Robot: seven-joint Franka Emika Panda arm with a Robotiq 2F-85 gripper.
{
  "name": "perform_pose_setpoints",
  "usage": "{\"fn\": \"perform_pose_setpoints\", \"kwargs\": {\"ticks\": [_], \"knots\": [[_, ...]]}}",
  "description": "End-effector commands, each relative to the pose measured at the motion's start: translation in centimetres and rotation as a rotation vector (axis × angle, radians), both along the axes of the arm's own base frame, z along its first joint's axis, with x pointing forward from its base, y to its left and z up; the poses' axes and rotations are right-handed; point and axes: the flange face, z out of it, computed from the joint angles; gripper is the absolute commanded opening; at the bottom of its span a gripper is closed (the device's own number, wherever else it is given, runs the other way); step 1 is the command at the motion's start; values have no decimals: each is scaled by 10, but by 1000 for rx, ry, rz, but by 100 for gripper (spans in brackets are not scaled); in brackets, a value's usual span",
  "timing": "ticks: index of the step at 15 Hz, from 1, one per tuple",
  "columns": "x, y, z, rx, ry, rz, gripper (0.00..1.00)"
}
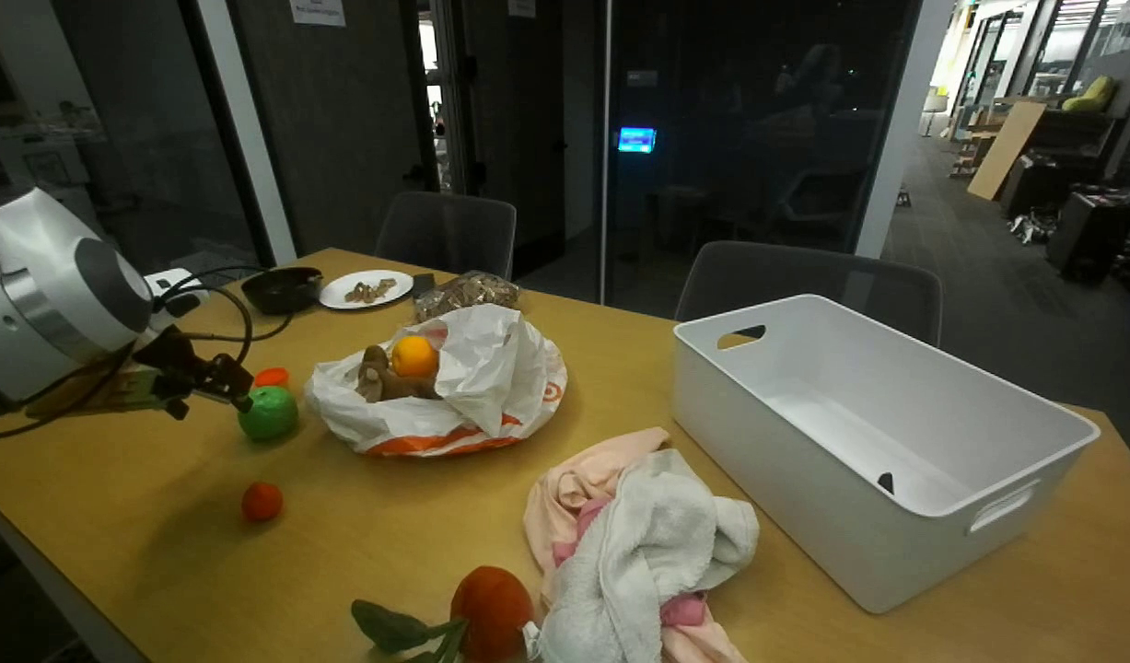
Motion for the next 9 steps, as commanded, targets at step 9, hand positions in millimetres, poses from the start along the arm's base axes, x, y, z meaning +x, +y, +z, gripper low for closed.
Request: {"fn": "perform_pose_setpoints", "kwargs": {"ticks": [9], "knots": [[57, 19, -29, -13, -87, -3, 100]]}}
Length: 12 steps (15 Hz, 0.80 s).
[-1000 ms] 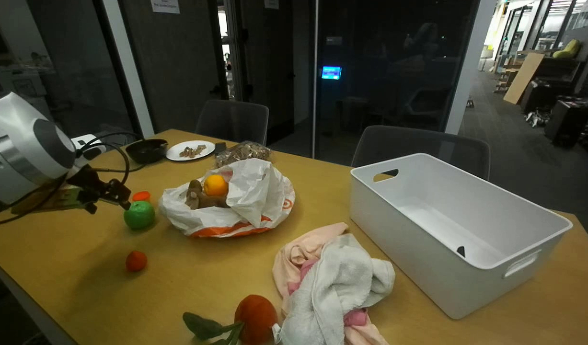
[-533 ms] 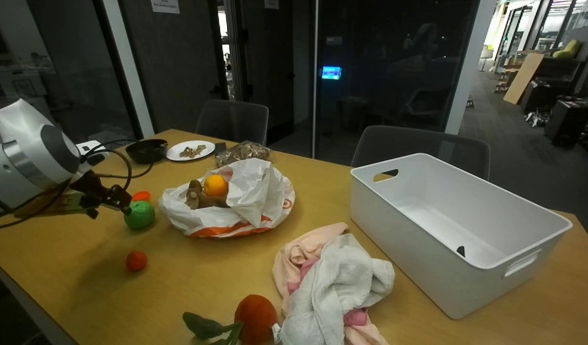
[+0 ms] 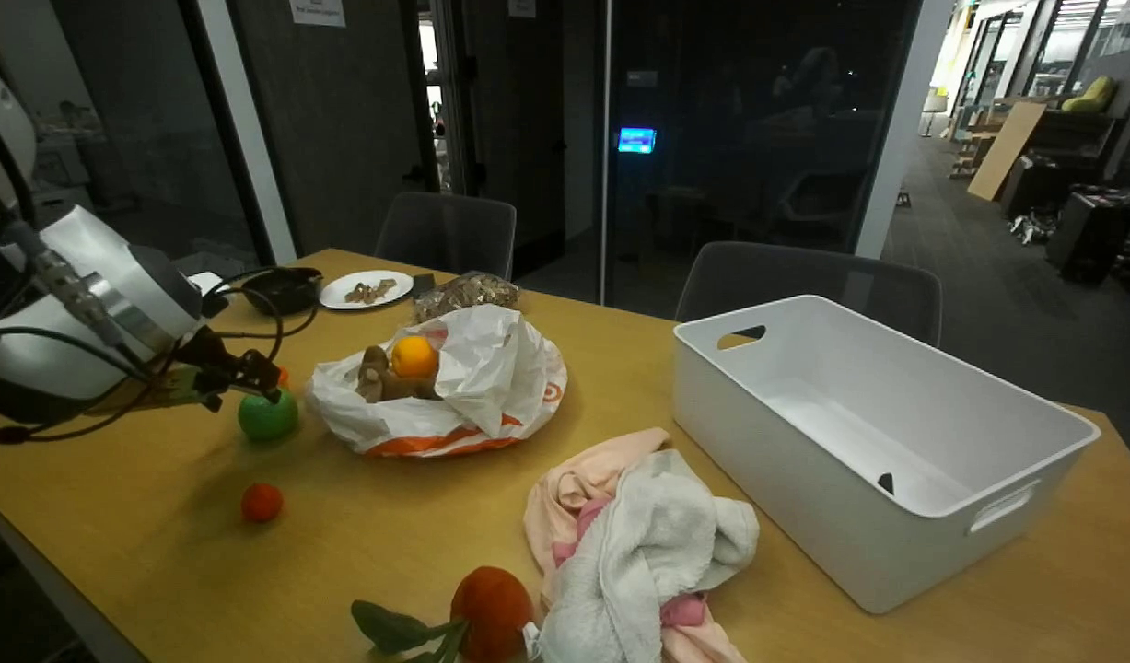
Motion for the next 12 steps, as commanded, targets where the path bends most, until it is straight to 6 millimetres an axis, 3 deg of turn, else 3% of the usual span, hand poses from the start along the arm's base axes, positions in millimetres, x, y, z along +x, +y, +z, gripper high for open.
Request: {"fn": "perform_pose_setpoints", "kwargs": {"ticks": [1, 2, 3, 5, 6, 9, 12], "knots": [[21, 10, -12, 7, -25, -19, 100], [24, 10, -16, 8, -24, -22, 100], [26, 10, -21, 7, -18, -23, 75], [27, 11, -27, 7, -2, -28, 66], [30, 13, -20, 10, -15, -36, 60], [26, 13, 4, 16, -34, -35, 58], [38, 6, 49, 47, -145, -58, 58]]}}
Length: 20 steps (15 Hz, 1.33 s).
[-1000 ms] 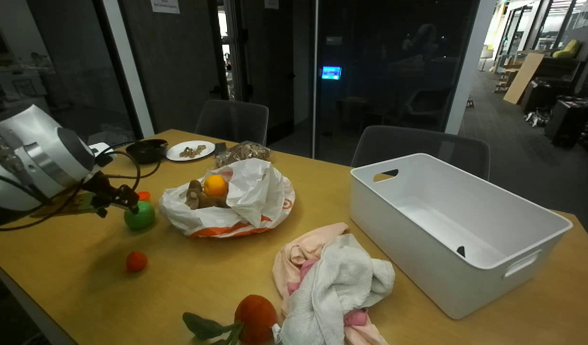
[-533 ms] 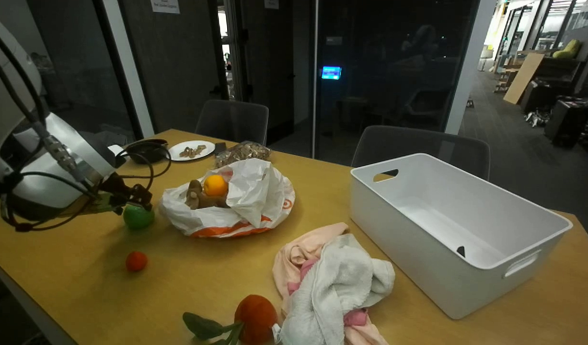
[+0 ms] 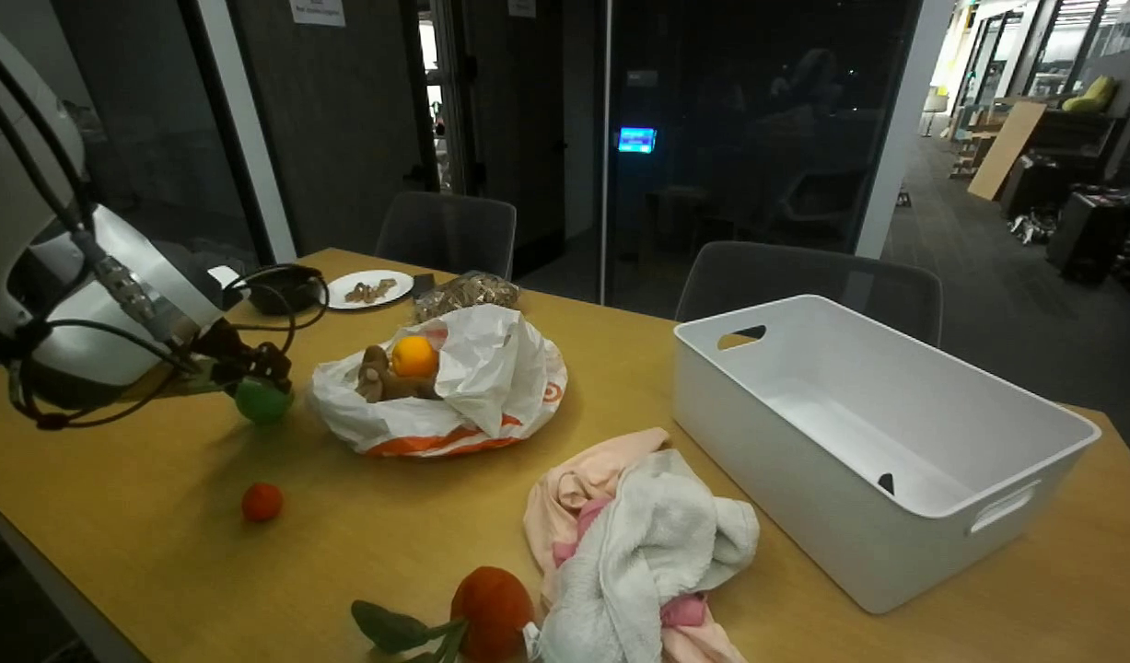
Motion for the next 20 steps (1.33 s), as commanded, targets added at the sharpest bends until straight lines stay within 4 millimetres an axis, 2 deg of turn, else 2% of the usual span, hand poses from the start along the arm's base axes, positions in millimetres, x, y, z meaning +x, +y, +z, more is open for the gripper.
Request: {"fn": "perform_pose_setpoints", "kwargs": {"ticks": [1, 4, 5, 7, 9, 11, 15, 20], "knots": [[19, -12, 68, 32, -151, -62, 58], [49, -39, 107, 29, -273, -145, 58], [59, -51, 114, 6, -315, -174, 58], [78, -77, 114, -71, -397, -223, 58], [88, -102, 101, -173, -440, -297, 58], [82, -121, 83, -277, -406, -352, 58], [77, -136, 62, -382, -364, -380, 58], [86, -149, 19, -471, -290, -405, 58]]}}
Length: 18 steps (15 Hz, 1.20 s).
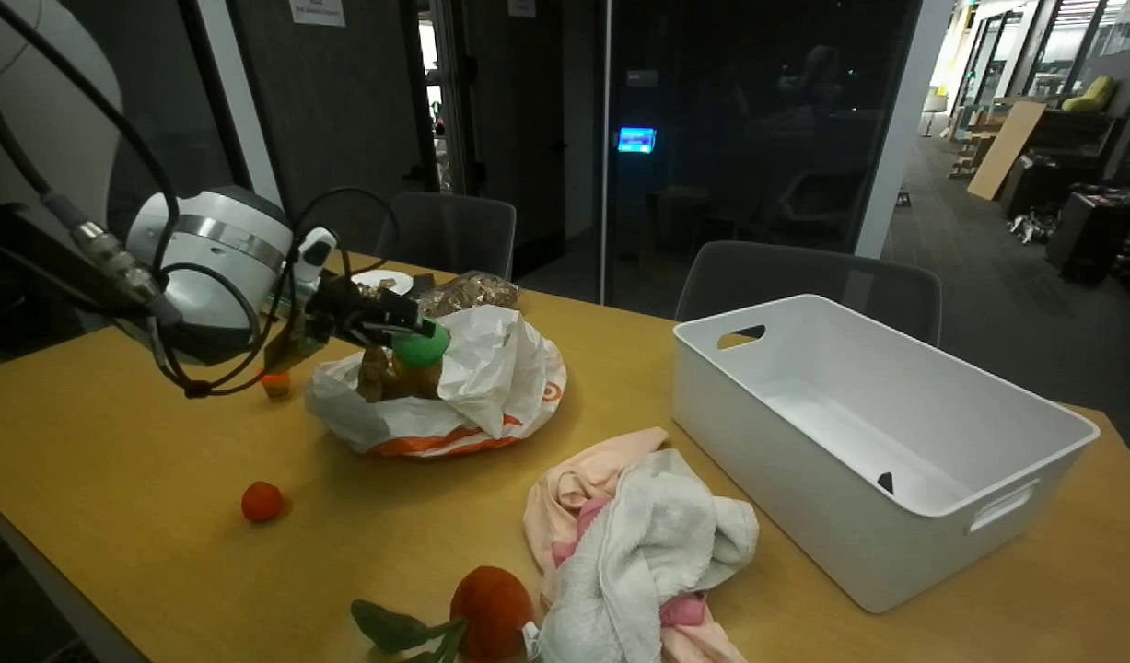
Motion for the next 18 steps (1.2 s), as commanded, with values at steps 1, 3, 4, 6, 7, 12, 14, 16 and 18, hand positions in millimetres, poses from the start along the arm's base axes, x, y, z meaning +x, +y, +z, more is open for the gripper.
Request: {"fn": "perform_pose_setpoints", "kwargs": {"ticks": [1, 3, 4, 6, 7, 12, 14, 16, 18], "knots": [[12, -8, -23, -54, 51, -31, 58], [20, -14, -35, -67, 52, -43, 58], [23, -16, -38, -75, 50, -50, 58], [27, -19, -39, -75, 44, -69, 97], [26, -18, -36, -60, 50, -76, 100], [18, -13, 11, -73, -8, -55, 100], [15, -11, 31, -71, -9, -59, 100], [9, -13, 50, -69, 18, -69, 100], [2, -12, 65, 2, 107, -31, 100]]}}
